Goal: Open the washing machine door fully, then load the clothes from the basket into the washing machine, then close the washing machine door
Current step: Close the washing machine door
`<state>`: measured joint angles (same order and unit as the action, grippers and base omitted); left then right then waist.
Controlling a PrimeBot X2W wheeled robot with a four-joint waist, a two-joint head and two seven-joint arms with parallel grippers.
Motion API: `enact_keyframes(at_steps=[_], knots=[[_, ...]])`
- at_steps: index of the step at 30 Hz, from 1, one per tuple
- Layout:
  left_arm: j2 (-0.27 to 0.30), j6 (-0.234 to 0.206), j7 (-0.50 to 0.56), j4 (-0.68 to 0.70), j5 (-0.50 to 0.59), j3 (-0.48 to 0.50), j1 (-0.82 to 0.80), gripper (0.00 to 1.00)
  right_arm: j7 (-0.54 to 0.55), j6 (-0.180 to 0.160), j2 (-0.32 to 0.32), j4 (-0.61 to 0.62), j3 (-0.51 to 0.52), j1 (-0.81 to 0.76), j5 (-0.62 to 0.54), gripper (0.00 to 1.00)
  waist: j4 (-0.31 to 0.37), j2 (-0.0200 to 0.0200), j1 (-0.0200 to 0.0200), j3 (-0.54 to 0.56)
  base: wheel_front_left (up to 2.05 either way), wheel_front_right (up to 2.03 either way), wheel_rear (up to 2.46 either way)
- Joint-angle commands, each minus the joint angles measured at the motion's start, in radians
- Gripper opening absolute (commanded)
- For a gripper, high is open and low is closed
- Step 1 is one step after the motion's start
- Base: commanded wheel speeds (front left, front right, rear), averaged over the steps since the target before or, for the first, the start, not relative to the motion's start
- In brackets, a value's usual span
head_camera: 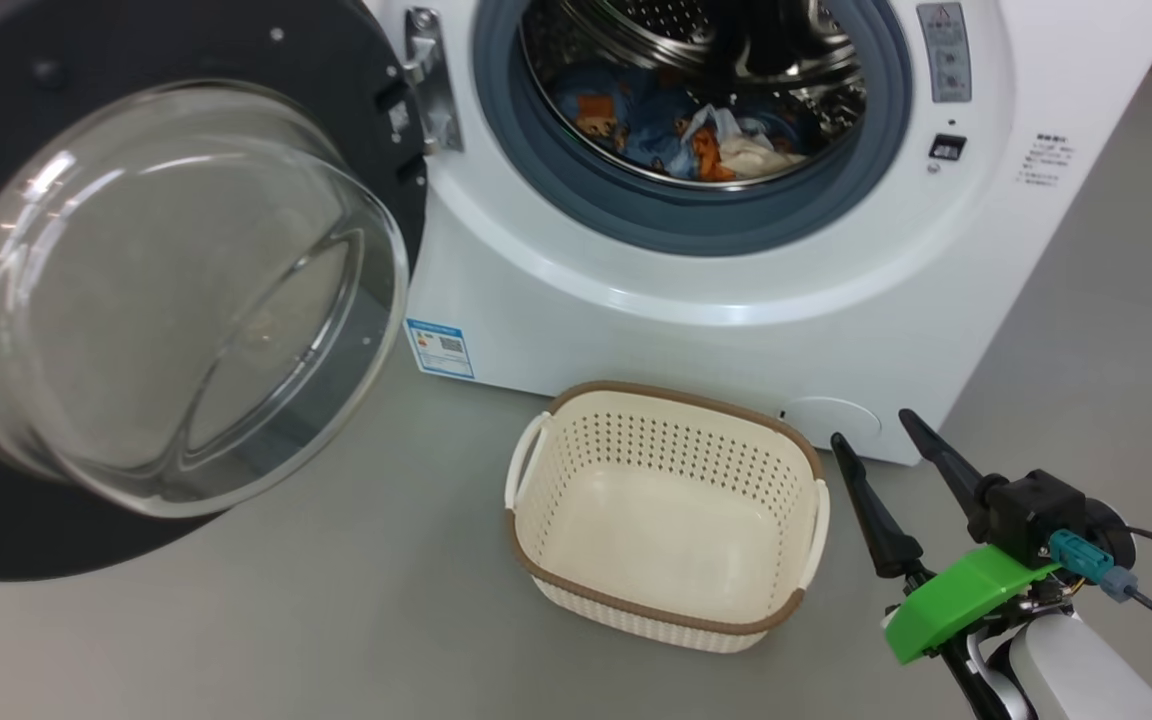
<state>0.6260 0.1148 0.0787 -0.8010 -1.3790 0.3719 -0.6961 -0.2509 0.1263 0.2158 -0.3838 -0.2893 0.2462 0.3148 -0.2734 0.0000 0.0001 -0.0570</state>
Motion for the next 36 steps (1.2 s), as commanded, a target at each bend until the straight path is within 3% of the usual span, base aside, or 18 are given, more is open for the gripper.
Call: enact_keyframes(at_steps=[1,8,16,36], knots=[[0.08,0.008,0.013,-0.001,-0.016,0.033,-0.041,0.0,-0.001,0.004,0.011,0.025,-0.016,0.037,-0.008,1.0,0.018,0.0,-0.0001,-0.019,0.0,0.0,0.0],[0.132,0.013,0.081,-0.211,-0.113,0.108,-0.117,0.0,0.023,0.004,0.019,0.051,-0.013,0.043,-0.024,1.0,0.055,0.0,-0.0001,-0.038,0.0,0.0,0.0],[0.183,0.015,0.104,-0.361,-0.121,0.12,-0.132,0.0,0.051,0.004,0.027,0.092,0.005,0.035,-0.039,1.0,0.086,0.0,-0.0001,-0.055,0.0,0.0,0.0],[0.179,0.016,0.341,-0.375,-0.106,0.05,-0.115,0.0,0.077,0.004,0.012,0.135,0.029,0.014,-0.07,1.0,0.109,0.0,-0.0001,-0.085,0.0,0.0,0.0]])
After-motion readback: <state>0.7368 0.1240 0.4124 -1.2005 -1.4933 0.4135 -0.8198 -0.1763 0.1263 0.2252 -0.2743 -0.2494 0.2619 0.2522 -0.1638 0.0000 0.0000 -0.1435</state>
